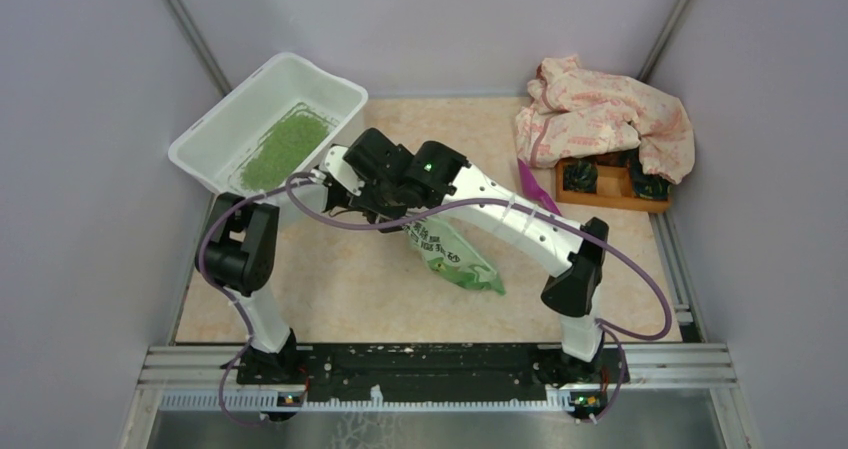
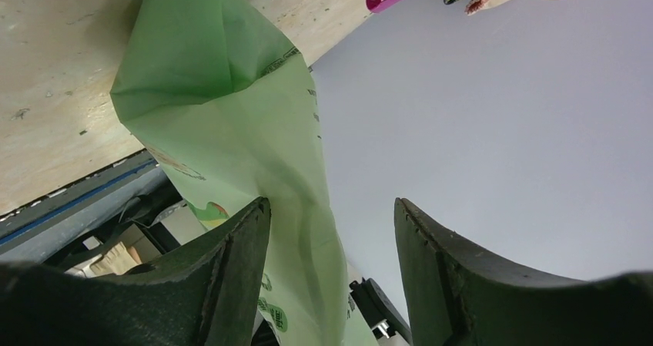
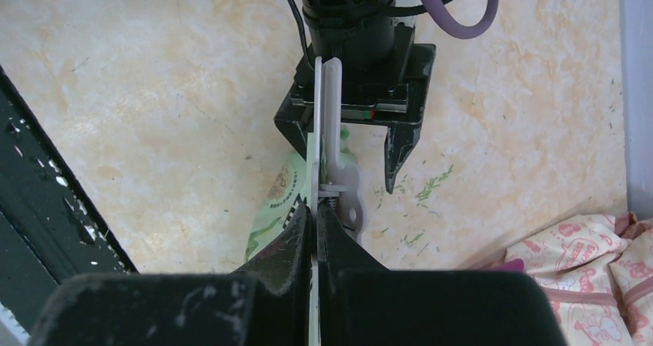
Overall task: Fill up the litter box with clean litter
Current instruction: Clamp the cat litter bag at the center of the board.
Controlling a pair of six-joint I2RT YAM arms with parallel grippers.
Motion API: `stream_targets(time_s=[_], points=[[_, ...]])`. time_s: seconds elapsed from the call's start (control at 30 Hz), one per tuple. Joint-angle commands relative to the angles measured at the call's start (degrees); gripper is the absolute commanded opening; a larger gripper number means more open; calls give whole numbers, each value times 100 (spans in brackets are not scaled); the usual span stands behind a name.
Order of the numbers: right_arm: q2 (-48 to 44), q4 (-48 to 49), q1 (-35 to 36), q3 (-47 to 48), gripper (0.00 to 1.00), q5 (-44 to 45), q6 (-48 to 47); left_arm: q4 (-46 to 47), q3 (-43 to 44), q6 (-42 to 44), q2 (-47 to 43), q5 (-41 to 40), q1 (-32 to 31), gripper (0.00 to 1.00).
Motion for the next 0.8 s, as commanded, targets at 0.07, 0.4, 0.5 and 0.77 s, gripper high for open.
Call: stream_targets(time_s=[0.07,0.4,0.5,0.77], points=[[-127,-367,7,303,0,223,245,-178,345,212,101,133,75,65],[-364,-376,-145,144,0,359,266,128,213,158,-69,394,147,67],[-445,-359,-198,93,0,347,257,416,72,-28,-144,475,147,68],[-583,-294,-285,-41,0,331,256,1237,-104,-585,-169,766,140,54]])
